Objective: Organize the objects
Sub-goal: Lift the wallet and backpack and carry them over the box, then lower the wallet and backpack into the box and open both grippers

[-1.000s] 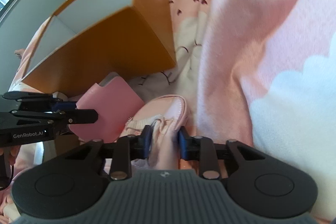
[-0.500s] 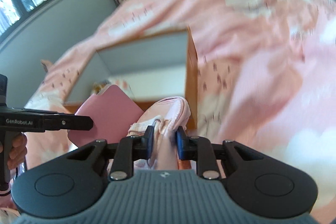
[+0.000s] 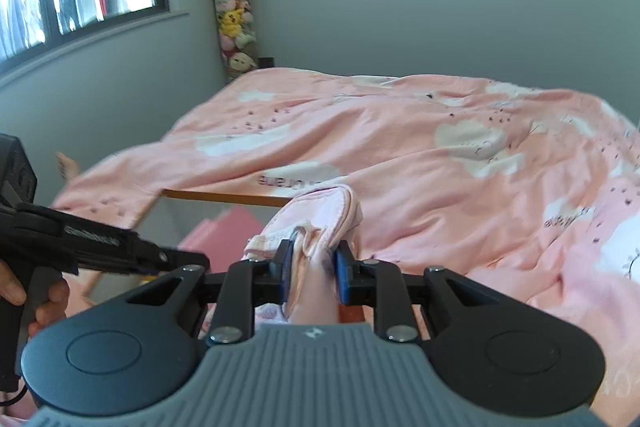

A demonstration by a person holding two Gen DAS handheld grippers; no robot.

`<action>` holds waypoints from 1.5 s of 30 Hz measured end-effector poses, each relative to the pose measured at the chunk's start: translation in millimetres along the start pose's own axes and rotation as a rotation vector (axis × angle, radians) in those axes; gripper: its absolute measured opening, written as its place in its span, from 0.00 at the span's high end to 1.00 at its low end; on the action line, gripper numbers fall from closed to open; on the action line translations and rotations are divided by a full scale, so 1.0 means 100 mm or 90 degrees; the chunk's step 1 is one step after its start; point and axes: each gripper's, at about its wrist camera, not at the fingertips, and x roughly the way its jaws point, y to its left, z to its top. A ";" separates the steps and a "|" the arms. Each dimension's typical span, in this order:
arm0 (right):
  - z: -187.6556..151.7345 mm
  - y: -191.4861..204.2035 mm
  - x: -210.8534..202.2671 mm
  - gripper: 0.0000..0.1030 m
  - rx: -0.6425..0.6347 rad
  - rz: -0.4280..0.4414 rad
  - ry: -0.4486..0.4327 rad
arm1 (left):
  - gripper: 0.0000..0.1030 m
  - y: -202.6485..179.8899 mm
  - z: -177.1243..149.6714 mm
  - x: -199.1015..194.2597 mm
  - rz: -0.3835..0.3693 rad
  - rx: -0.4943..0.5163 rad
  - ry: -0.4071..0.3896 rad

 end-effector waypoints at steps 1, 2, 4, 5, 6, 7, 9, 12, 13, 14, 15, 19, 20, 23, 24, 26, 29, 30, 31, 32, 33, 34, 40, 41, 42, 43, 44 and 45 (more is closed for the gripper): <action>-0.01 -0.01 0.06 0.77 -0.005 -0.005 0.004 | 0.81 0.08 0.01 0.11 0.003 -0.021 0.013; -0.04 -0.03 0.11 0.77 -0.008 -0.007 0.010 | 0.81 0.15 0.02 0.20 0.007 -0.038 0.023; -0.06 -0.06 0.22 0.77 -0.009 -0.006 0.022 | 0.81 0.27 0.03 0.36 0.017 -0.064 0.044; -0.07 -0.07 0.28 0.77 -0.009 -0.005 0.028 | 0.81 0.32 0.02 0.43 0.025 -0.071 0.053; -0.09 -0.07 0.31 0.77 -0.010 -0.005 0.033 | 0.81 0.35 0.02 0.48 0.034 -0.073 0.061; -0.10 -0.06 0.35 0.77 -0.013 -0.004 0.037 | 0.81 0.37 0.01 0.53 0.045 -0.071 0.070; -0.11 -0.06 0.42 0.77 -0.022 -0.006 0.042 | 0.81 0.39 -0.01 0.61 0.067 -0.064 0.089; -0.12 -0.04 0.51 0.77 -0.036 -0.004 0.048 | 0.81 0.38 -0.04 0.68 0.087 -0.049 0.121; -0.12 -0.03 0.55 0.77 -0.039 -0.002 0.051 | 0.80 0.37 -0.04 0.69 0.092 -0.040 0.131; -0.12 -0.02 0.58 0.77 -0.042 0.000 0.053 | 0.80 0.34 -0.04 0.72 0.104 -0.026 0.148; -0.12 -0.01 0.61 0.77 -0.045 0.003 0.055 | 0.80 0.33 -0.05 0.74 0.114 -0.015 0.164; -0.13 0.03 0.70 0.77 -0.065 0.005 0.058 | 0.76 0.31 -0.04 0.77 0.132 0.003 0.207; -0.14 0.05 0.71 0.77 -0.071 0.003 0.058 | 0.73 0.30 -0.03 0.76 0.138 0.011 0.211; -0.16 0.07 0.74 0.77 -0.082 0.003 0.059 | 0.64 0.29 0.00 0.72 0.134 0.022 0.229; -0.16 0.08 0.74 0.77 -0.084 0.006 0.061 | 0.63 0.29 0.00 0.69 0.136 0.029 0.232; -0.16 0.09 0.76 0.77 -0.094 0.016 0.062 | 0.64 0.28 0.04 0.66 0.147 0.048 0.232; -0.16 0.15 0.81 0.77 -0.116 0.036 0.068 | 0.72 0.28 0.04 0.58 0.156 0.075 0.242; -0.16 0.18 0.83 0.77 -0.125 0.043 0.074 | 0.78 0.29 0.02 0.56 0.163 0.089 0.246; -0.17 0.20 0.87 0.77 -0.132 0.050 0.082 | 0.81 0.27 0.02 0.55 0.169 0.103 0.249; -0.17 0.22 0.91 0.77 -0.137 0.054 0.091 | 0.81 0.27 0.00 0.53 0.171 0.112 0.250; -0.17 0.24 0.95 0.77 -0.141 0.057 0.100 | 0.81 0.27 -0.01 0.52 0.171 0.118 0.251; -0.17 0.25 0.99 0.77 -0.145 0.060 0.109 | 0.81 0.25 0.00 0.51 0.171 0.125 0.251; -0.24 0.29 1.25 0.77 -0.114 0.124 0.176 | 0.81 0.33 0.00 0.37 0.157 0.142 0.232; -0.26 0.29 1.29 0.77 -0.108 0.129 0.184 | 0.81 0.35 0.00 0.34 0.148 0.138 0.227; -0.28 0.30 1.33 0.77 -0.103 0.133 0.191 | 0.81 0.38 0.00 0.31 0.139 0.135 0.222; -0.30 0.30 1.37 0.77 -0.098 0.138 0.201 | 0.81 0.39 0.00 0.28 0.128 0.134 0.217; -0.32 0.31 1.41 0.77 -0.091 0.144 0.213 | 0.81 0.39 0.01 0.23 0.120 0.136 0.211; -0.35 0.31 1.46 0.77 -0.086 0.148 0.224 | 0.79 0.39 0.02 0.19 0.114 0.139 0.204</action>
